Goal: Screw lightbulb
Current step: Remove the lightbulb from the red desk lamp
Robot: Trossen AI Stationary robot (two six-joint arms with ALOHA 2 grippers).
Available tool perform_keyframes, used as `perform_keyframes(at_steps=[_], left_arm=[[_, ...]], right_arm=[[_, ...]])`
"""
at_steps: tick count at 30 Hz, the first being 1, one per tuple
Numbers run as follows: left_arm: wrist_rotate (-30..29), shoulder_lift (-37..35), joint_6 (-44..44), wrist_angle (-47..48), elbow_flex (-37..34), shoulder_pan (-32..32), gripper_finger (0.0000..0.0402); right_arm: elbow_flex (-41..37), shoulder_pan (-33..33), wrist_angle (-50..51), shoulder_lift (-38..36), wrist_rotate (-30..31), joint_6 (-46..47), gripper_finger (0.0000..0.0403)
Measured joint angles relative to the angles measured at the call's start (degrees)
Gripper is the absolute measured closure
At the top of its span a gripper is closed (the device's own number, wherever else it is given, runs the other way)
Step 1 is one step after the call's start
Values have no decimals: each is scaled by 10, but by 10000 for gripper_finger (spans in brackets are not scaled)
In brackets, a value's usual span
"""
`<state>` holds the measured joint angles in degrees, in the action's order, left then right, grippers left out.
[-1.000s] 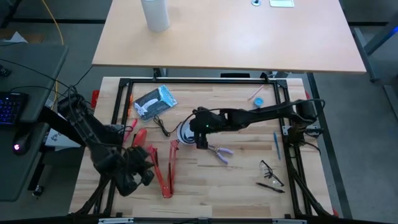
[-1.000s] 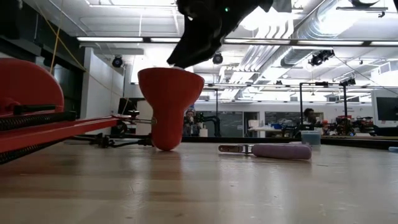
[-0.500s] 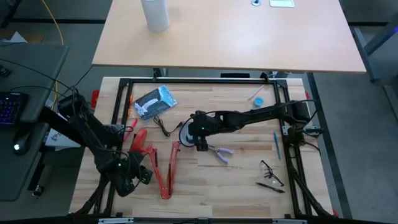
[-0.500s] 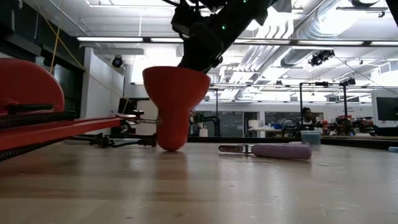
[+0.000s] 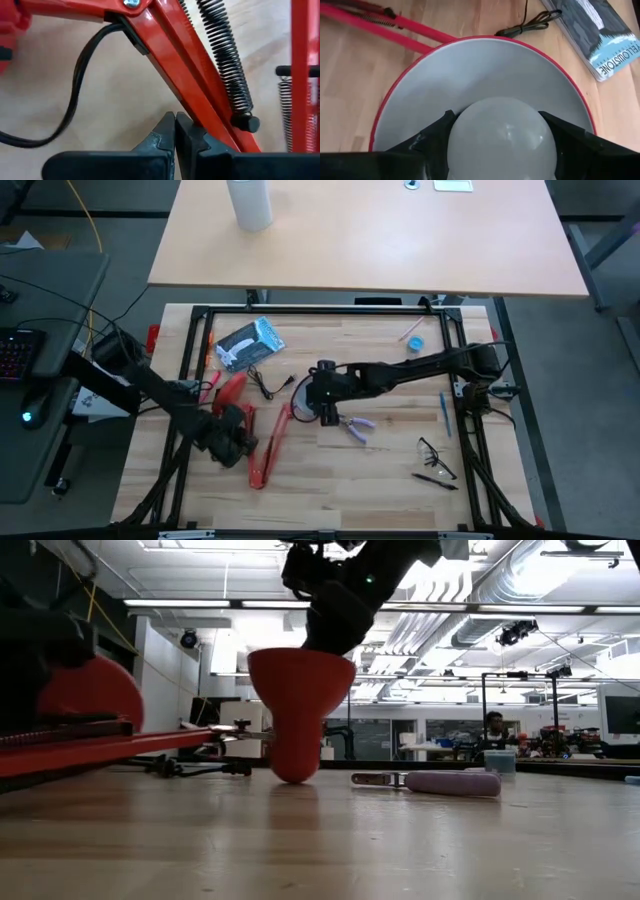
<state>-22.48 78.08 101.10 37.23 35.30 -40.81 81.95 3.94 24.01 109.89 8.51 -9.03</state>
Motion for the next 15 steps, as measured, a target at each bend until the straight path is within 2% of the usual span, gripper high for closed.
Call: perform_keyframes(at_steps=[5, 15], left_arm=[[15, -4, -110, -9, 0, 56, 401], [23, -4, -227, -45, 0, 115, 401]], right_arm=[[-1, 10, 31, -10, 24, 0, 153], [-6, 4, 66, -67, 43, 0, 156]])
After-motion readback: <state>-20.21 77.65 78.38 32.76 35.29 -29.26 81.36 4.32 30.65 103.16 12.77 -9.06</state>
